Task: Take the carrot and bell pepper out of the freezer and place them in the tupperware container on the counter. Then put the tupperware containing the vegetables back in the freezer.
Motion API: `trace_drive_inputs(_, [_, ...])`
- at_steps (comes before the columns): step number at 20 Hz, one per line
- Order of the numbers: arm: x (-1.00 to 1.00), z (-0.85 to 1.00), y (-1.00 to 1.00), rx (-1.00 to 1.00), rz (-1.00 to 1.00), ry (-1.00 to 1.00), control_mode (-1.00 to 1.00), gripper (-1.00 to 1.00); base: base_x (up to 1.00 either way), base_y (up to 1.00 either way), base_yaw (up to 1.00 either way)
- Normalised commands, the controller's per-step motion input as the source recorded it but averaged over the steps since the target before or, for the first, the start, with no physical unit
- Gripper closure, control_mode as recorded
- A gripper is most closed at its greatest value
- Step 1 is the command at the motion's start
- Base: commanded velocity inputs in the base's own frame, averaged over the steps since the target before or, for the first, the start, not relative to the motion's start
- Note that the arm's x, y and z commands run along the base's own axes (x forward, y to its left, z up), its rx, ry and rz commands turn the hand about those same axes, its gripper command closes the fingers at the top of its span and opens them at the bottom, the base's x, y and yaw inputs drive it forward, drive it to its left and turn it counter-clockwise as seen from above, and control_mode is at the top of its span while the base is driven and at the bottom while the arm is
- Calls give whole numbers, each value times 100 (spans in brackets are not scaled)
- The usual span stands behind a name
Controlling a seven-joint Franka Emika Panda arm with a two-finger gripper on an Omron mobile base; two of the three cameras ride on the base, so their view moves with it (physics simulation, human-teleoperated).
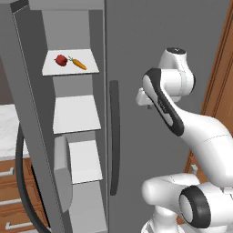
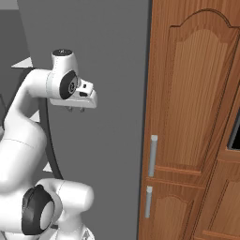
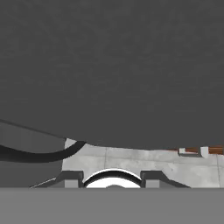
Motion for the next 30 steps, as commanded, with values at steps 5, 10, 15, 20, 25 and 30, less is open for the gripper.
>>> trace_drive_inputs(5, [-30, 11, 5, 0, 0, -8, -100, -100, 0, 0, 0])
trace_drive_inputs(10, [-79, 51, 0, 0, 0, -18, -100, -100, 0, 0, 0])
trace_drive_inputs(15, [-76, 45, 0, 0, 0, -21, -100, -100, 0, 0, 0])
trace_drive_inputs(20, [-64, 31, 0, 0, 0, -29, -100, -100, 0, 0, 0])
trace_drive_inputs(25, [-44, 21, 6, 0, 4, -27, -100, -100, 0, 0, 0])
trace_drive_inputs(30, [-3, 1, 11, 0, 3, -4, 100, -100, 0, 23, 5])
